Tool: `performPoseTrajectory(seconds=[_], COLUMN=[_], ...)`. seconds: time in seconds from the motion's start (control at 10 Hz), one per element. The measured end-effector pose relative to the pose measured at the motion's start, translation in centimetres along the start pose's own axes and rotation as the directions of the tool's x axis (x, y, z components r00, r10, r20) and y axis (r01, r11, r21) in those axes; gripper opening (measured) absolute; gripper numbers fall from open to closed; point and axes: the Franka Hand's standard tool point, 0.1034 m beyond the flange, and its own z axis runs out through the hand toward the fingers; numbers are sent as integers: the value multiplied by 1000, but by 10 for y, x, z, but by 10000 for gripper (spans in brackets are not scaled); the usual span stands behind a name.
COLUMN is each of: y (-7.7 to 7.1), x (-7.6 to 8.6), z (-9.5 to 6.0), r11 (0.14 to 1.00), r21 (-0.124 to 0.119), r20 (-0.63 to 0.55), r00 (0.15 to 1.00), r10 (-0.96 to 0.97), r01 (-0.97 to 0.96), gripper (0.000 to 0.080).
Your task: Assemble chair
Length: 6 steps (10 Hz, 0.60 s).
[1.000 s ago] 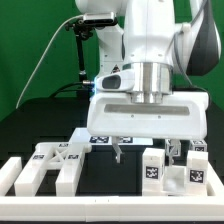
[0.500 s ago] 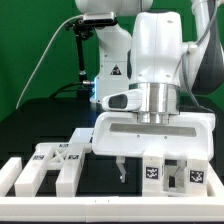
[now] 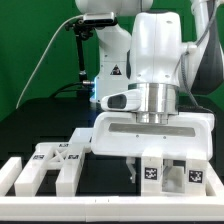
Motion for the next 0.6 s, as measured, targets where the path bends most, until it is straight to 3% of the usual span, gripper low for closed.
performPoseTrajectory(seconds=[0.1,0.2,0.6], y=[0,1,1], x=[0,0,1], z=[0,0,0], r11=[1000,1000,1000], r21=[0,-1,-1], r20=[0,-1,-1], r00=[1000,1000,1000], r10=[0,1,1], r01=[0,-1,-1], gripper=[115,32,32])
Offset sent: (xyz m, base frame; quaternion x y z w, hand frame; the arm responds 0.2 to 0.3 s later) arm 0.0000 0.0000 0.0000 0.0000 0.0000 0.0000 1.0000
